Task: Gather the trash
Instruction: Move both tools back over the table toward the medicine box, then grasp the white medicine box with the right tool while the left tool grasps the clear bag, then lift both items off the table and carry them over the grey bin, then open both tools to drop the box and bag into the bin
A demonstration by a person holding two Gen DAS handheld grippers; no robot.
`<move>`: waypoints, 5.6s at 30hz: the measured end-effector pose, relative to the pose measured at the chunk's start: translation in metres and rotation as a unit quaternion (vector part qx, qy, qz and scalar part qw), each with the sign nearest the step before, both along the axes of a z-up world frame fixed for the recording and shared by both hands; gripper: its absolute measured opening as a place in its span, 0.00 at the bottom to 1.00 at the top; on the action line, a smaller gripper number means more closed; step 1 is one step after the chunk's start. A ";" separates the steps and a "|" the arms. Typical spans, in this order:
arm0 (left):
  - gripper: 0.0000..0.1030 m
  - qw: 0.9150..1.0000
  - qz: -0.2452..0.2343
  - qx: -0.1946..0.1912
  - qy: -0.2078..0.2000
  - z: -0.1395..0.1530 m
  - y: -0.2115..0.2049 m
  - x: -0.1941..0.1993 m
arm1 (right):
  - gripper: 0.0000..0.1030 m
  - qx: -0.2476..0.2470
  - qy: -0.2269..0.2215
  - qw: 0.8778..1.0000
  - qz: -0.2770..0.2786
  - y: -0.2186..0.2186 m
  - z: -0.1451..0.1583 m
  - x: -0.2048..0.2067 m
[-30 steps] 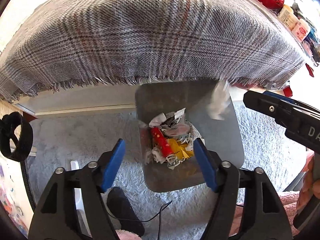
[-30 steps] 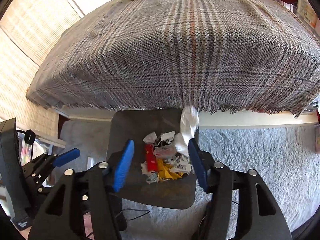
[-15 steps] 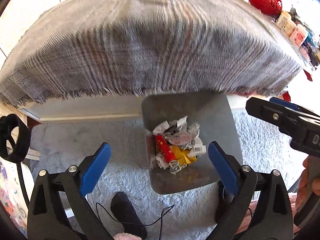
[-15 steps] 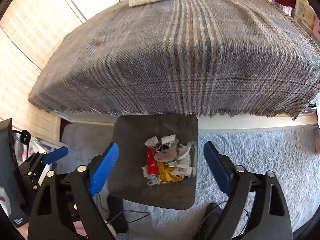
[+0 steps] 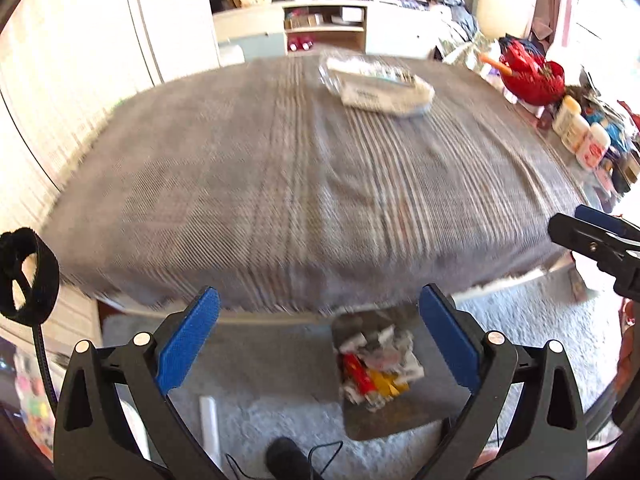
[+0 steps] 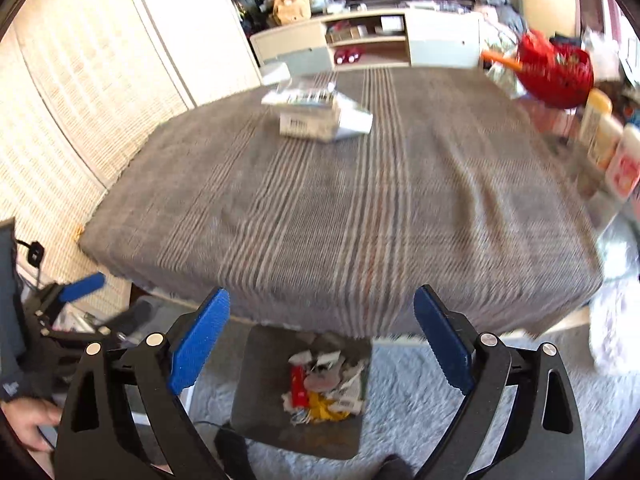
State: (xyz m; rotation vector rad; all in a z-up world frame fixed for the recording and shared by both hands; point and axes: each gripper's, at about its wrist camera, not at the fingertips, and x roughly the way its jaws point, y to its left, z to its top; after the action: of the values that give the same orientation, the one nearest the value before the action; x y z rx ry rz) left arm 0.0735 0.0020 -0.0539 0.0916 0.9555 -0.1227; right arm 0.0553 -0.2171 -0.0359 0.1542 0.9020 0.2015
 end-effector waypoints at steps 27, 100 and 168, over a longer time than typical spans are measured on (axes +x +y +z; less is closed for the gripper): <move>0.92 0.998 0.060 0.030 -0.016 0.011 0.010 0.213 | 0.91 -0.016 0.009 0.999 0.046 0.009 -0.005 0.222; 0.26 0.999 -0.028 0.039 -0.013 0.039 -0.074 0.101 | 0.52 -0.070 0.037 0.984 0.159 -0.009 -0.006 0.013; 0.80 0.987 -0.035 -0.060 0.146 -0.196 -0.035 -0.052 | 0.94 -0.016 0.150 0.988 0.035 0.023 -0.169 -0.038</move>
State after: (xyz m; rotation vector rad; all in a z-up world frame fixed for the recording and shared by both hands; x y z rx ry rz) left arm 0.0213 -0.0328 -0.2496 -0.0038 1.2357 -0.2640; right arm 0.0171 -0.1945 -0.2054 0.1259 1.2112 0.2323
